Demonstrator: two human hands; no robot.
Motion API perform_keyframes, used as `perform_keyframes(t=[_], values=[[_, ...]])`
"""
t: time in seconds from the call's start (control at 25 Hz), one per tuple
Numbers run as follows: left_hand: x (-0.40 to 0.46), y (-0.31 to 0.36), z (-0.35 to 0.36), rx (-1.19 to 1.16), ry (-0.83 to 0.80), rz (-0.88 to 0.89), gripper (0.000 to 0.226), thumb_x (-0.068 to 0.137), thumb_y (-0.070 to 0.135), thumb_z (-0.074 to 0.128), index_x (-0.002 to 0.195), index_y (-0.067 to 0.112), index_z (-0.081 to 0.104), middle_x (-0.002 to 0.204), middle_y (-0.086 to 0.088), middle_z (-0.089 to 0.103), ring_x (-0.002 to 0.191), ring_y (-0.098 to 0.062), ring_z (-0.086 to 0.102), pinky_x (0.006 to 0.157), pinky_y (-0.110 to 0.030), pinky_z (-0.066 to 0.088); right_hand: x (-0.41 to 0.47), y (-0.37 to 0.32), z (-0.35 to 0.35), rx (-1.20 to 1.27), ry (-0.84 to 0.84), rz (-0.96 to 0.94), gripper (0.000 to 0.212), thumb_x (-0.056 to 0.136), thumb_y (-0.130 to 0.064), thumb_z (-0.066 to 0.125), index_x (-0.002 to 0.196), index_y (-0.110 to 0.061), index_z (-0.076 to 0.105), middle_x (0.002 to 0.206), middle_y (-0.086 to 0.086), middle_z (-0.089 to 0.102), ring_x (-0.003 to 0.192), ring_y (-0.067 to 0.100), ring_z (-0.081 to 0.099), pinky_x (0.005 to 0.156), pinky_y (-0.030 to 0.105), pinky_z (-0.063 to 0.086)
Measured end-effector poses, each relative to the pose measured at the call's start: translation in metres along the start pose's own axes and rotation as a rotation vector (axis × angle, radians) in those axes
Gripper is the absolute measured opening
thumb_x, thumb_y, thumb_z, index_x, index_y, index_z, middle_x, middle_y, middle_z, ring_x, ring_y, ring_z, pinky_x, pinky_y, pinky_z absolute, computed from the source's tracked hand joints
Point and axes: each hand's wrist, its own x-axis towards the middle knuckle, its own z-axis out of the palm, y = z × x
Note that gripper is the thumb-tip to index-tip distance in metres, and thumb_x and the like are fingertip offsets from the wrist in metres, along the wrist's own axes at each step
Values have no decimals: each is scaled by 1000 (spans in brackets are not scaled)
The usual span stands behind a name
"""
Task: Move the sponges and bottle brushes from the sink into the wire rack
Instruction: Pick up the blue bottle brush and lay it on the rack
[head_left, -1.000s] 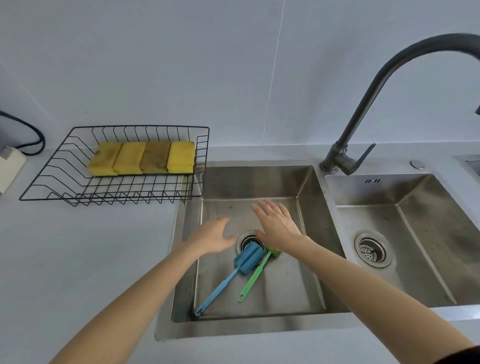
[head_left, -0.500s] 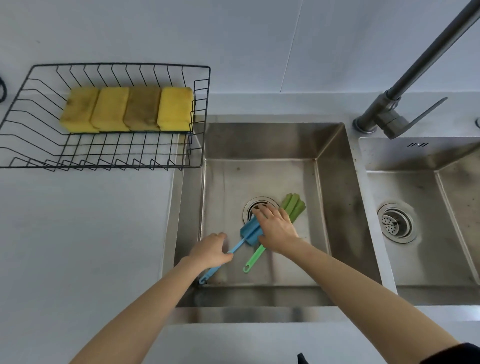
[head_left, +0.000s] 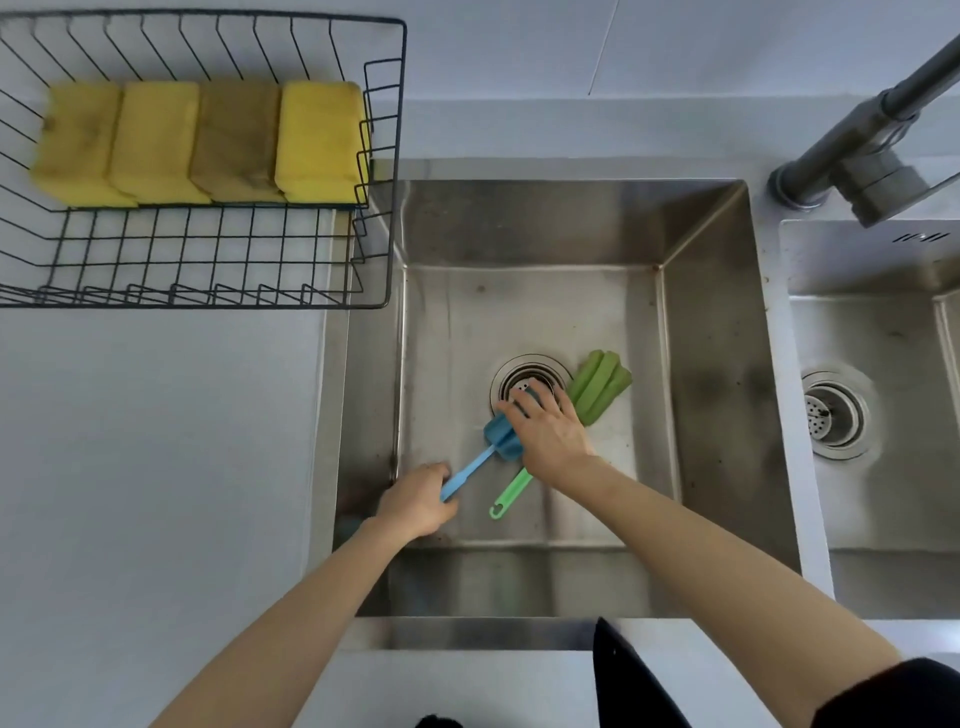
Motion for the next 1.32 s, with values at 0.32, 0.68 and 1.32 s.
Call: perform_keyframes(t=[0.32,0.68,1.32], values=[[6,-2,-8,-161,24,41,14,88,17,47,76,15,54,68,-4,54,66,-21,48,58,-28,33,0,13,0,49,122,28,54,89,-6,47,141,-11,33,148,8,31,144,28,17,120,37,10],[-26,11,-45,-388,207,200,21,86,12,56,104,7,65,72,5,63,59,-3,58,55,-15,39,-31,29,-19,191,199,134,49,89,-7,46,137,-11,37,143,8,38,138,27,27,114,33,27],[-101,46,-94,-405,473,481,16,81,17,64,97,17,67,85,4,64,70,-7,57,71,-18,47,-93,-33,-78,691,468,-12,21,90,-16,55,107,-11,67,107,10,69,97,25,60,75,23,37]])
